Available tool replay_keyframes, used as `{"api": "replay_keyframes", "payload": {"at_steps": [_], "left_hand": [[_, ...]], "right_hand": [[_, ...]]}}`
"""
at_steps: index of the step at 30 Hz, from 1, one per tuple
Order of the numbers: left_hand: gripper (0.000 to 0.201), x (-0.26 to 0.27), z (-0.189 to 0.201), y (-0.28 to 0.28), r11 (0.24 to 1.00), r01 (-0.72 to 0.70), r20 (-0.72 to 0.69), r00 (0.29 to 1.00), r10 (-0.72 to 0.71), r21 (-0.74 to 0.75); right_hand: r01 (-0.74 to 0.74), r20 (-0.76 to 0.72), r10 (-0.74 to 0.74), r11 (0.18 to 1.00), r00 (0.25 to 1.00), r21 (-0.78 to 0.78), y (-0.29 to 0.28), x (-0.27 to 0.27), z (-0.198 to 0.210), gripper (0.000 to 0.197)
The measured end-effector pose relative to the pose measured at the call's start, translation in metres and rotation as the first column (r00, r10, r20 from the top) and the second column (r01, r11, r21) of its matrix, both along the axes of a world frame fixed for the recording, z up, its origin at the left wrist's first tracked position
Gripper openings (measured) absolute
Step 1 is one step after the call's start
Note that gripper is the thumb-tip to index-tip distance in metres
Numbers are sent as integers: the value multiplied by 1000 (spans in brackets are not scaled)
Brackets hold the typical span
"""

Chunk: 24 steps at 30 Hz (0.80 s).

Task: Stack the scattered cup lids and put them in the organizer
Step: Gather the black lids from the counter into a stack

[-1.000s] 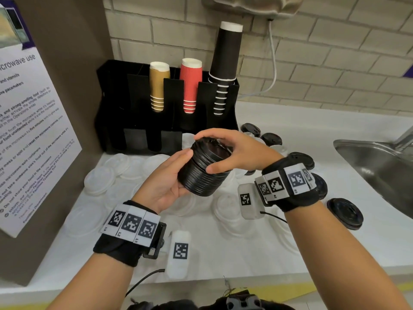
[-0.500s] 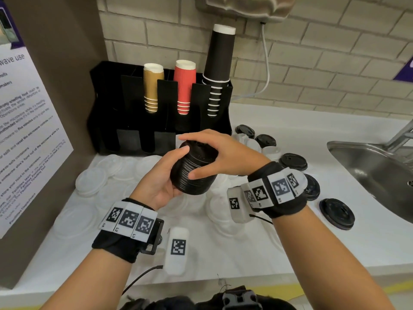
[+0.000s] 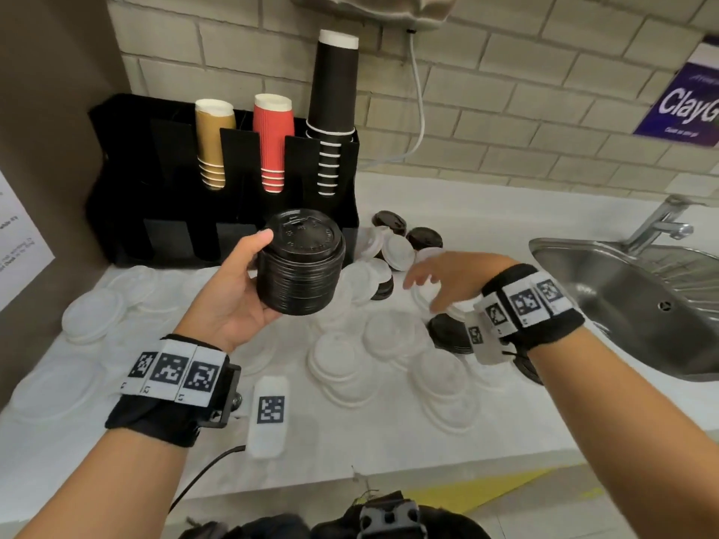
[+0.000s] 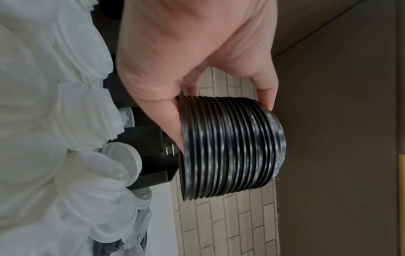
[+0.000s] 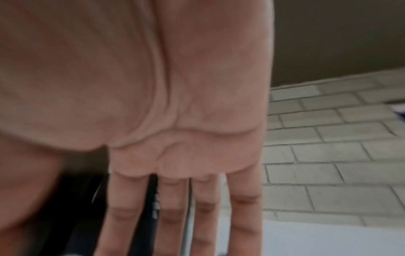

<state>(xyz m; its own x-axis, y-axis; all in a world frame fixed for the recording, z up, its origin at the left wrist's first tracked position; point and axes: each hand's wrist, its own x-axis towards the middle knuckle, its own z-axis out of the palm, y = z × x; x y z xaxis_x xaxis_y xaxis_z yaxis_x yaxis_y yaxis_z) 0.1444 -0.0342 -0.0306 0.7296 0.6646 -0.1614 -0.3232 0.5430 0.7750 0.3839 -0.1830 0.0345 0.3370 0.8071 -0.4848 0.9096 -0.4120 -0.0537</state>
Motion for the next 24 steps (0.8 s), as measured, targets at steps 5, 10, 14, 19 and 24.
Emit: {"api": "replay_keyframes", "payload": {"at_steps": [5, 10, 14, 19, 24], "left_hand": [[59, 11, 0, -12, 1000, 14, 4, 1000, -14, 26], [59, 16, -2, -16, 999, 41, -3, 999, -41, 15], [55, 17, -3, -13, 999, 50, -35, 998, -49, 21], [52, 12, -5, -5, 998, 56, -70, 996, -54, 24], [50, 11, -7, 0, 998, 53, -93, 994, -50, 30]], "right_hand": [[-123, 347, 256, 924, 902, -363, -10, 14, -44, 90], [-199, 508, 409, 887, 758, -416, -18, 26, -70, 98], [-243, 510, 439, 881, 740, -406, -16, 28, -74, 92], [-283, 475, 383, 920, 792, -270, -13, 32, -64, 87], [-118, 216, 108, 992, 971, 37, -13, 39, -49, 79]]}}
